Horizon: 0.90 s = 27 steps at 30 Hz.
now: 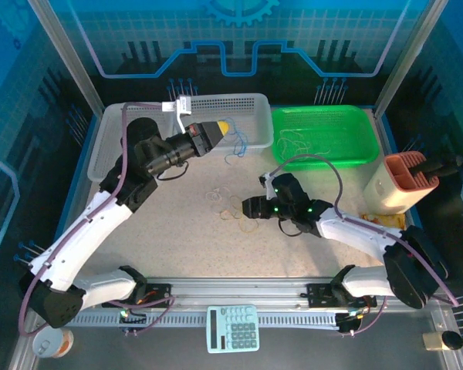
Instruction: Untangle the cables
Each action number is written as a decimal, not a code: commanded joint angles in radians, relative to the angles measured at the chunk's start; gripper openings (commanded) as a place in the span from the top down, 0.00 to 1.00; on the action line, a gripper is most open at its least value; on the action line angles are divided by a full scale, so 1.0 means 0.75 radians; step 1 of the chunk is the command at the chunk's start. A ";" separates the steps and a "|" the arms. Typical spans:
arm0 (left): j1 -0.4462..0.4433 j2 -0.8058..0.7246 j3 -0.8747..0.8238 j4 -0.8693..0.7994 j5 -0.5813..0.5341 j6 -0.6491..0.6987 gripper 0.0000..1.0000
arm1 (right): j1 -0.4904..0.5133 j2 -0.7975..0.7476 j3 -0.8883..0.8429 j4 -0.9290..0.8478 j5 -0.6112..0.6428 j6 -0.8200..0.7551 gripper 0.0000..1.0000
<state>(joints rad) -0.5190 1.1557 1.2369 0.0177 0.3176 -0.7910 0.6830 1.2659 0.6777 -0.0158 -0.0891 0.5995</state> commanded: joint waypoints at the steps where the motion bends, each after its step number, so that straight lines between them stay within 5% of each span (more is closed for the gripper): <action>1: 0.009 -0.059 -0.034 0.023 -0.020 -0.005 1.00 | 0.014 -0.095 0.056 -0.141 0.045 -0.032 0.27; 16: 0.009 -0.099 -0.144 -0.043 0.020 0.037 1.00 | 0.006 -0.401 0.234 -0.339 0.045 -0.123 0.26; 27: 0.011 -0.112 -0.207 -0.051 0.043 0.040 1.00 | 0.007 -0.405 0.405 -0.303 -0.072 -0.171 0.25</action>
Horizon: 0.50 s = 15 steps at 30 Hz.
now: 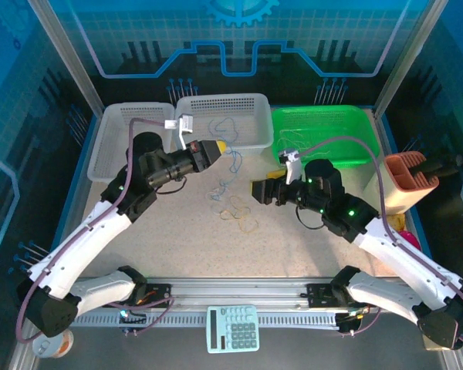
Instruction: Untangle the cables
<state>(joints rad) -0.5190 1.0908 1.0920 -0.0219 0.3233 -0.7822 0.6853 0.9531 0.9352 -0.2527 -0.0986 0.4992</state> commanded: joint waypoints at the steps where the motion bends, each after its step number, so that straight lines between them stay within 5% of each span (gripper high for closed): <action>1: 0.009 -0.025 -0.018 0.003 0.037 0.027 1.00 | 0.004 0.025 0.076 0.018 -0.066 -0.040 0.25; 15: 0.007 -0.024 -0.059 0.035 0.068 -0.002 1.00 | 0.000 0.185 0.168 0.141 -0.170 -0.009 0.30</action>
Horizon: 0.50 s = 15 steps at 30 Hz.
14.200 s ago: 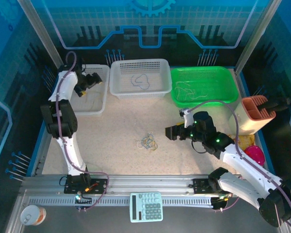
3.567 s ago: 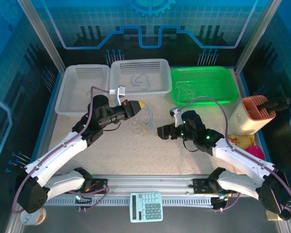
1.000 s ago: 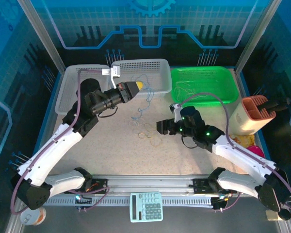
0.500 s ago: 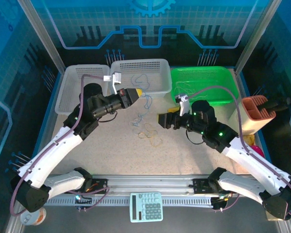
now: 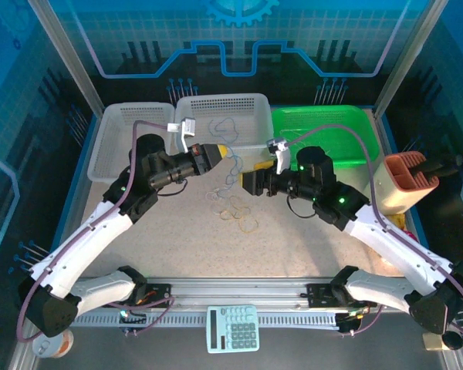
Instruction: Untangle the cables
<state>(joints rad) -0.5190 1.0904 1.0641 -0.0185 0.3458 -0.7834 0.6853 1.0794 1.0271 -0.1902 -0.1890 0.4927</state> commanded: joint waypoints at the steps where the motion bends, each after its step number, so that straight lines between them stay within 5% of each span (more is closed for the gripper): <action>1: 0.008 -0.023 -0.023 0.032 0.038 -0.002 1.00 | -0.001 0.025 0.047 0.067 -0.057 0.003 0.31; 5: 0.005 -0.021 -0.026 0.043 0.036 -0.009 1.00 | -0.001 0.052 0.035 0.099 -0.088 0.023 0.35; 15: 0.005 -0.024 -0.026 0.107 -0.007 -0.057 1.00 | 0.012 0.089 -0.091 0.226 -0.077 0.093 0.25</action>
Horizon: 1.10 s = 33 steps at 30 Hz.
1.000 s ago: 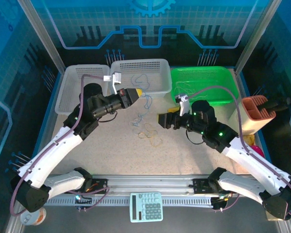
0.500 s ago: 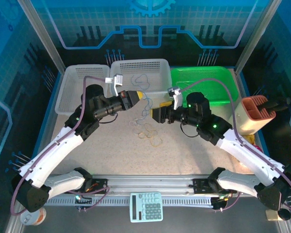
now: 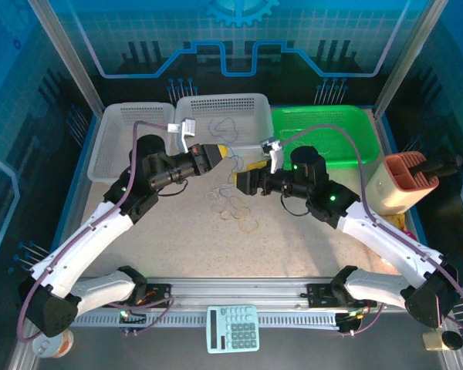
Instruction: Untangle the cables
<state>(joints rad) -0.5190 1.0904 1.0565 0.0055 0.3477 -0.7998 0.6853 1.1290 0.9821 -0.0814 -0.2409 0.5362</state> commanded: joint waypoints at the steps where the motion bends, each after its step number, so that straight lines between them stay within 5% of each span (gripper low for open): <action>1: 0.006 -0.023 -0.016 0.082 -0.013 -0.040 1.00 | 0.015 0.034 -0.033 0.095 -0.007 0.038 0.26; 8: 0.005 -0.022 -0.016 0.117 -0.026 -0.069 1.00 | 0.031 0.125 -0.033 0.173 0.011 0.056 0.35; 18: 0.005 -0.040 -0.032 0.113 -0.136 -0.057 1.00 | 0.037 0.072 -0.110 0.142 0.030 0.062 0.98; 33: 0.005 -0.024 -0.056 0.090 -0.325 0.015 1.00 | 0.048 -0.216 -0.096 -0.008 0.002 0.058 1.00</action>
<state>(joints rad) -0.5201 1.0851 1.0229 0.0467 0.1638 -0.8127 0.7071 0.9882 0.8593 -0.0395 -0.2146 0.5835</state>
